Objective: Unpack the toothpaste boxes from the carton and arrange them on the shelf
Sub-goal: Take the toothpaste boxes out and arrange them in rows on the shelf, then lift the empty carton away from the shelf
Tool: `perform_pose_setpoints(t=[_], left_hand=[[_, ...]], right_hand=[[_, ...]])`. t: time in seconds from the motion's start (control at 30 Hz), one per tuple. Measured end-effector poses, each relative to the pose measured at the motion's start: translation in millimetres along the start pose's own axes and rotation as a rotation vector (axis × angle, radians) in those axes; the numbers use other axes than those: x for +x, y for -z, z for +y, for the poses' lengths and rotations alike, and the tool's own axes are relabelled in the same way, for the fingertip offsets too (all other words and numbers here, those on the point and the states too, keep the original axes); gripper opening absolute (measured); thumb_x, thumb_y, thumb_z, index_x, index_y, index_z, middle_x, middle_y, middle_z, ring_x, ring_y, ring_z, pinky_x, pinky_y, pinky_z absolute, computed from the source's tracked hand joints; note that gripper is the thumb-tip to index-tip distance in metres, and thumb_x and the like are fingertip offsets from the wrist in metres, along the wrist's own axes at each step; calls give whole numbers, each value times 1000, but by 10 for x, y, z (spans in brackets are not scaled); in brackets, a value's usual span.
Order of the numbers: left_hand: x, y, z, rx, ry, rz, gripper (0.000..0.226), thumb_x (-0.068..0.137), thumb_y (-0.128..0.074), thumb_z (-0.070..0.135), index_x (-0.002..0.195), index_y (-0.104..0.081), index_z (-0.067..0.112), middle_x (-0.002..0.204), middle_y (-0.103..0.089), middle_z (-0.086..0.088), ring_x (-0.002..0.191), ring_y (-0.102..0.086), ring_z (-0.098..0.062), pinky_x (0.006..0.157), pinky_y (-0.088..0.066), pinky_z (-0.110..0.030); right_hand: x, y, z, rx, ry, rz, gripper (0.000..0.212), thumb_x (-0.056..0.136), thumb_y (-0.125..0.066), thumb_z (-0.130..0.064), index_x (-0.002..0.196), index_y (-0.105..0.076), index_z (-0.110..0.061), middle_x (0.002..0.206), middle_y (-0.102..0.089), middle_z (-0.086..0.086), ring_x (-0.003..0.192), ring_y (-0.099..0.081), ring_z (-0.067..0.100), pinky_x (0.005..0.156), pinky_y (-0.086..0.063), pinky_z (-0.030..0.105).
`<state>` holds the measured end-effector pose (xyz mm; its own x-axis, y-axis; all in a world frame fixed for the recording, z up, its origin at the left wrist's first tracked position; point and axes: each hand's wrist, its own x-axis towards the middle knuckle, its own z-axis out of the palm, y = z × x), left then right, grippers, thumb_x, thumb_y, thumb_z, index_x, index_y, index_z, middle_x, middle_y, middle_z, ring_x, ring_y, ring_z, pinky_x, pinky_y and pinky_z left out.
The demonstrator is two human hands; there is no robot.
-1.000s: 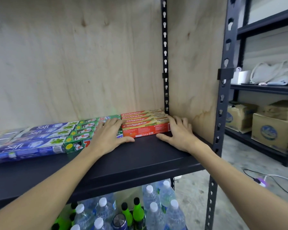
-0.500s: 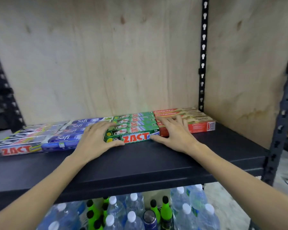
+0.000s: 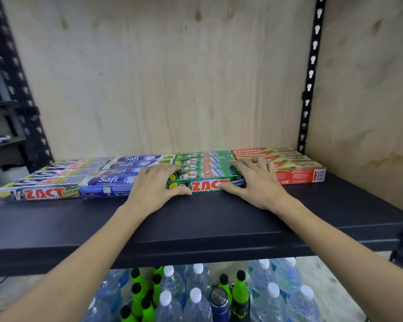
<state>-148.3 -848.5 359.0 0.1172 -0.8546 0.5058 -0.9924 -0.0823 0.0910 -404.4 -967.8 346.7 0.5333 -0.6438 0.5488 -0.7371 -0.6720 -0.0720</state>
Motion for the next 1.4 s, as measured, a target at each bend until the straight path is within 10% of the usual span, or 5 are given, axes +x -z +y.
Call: perform_pose_setpoints(t=[0.63,0.77,0.93,1.17,1.4], left_hand=[[-992,356,457,-205,-70,128,79,89,-52,70,149,-38,20,149,-45,2,138,-39,-16,115,-32,-38],[-2107,43,597,-178,-245,191,76,94,-49,60,154,-32,17,162,-28,4,150,-24,-14,123,-14,-33],[-3635,-857,401,-418,126,106,74,92,-52,61,151,-31,21,156,-29,7,146,-25,-10,121,-25,-36],[-5061,-1692,-46,-297,423,-248,82,83,-52,66,144,-41,12,136,-50,-10,128,-47,-31,108,-33,-38],[-5680,-1807,-513,-253,669,-306,64,84,-62,61,142,-42,41,164,-15,-4,148,-25,-28,114,-27,-53]], right_hand=[[-1019,379,-569,345,-4,227,62,89,-61,-61,141,-53,-28,126,-56,-7,110,-34,16,103,-36,41],[-2013,103,-1000,475,-24,385,56,89,-71,-43,139,-53,-27,122,-48,-6,116,-37,14,105,-28,22],[-3466,-755,-1200,603,-228,180,57,91,-68,-39,141,-46,-26,120,-47,-11,115,-46,16,102,-30,15],[-4812,-1786,-1161,473,-533,-218,85,81,-54,-66,152,-39,-21,133,-56,9,124,-50,31,104,-37,41],[-5324,-2038,-938,452,-588,-451,85,89,-57,-59,159,-12,-43,143,-51,13,126,-51,36,100,-40,45]])
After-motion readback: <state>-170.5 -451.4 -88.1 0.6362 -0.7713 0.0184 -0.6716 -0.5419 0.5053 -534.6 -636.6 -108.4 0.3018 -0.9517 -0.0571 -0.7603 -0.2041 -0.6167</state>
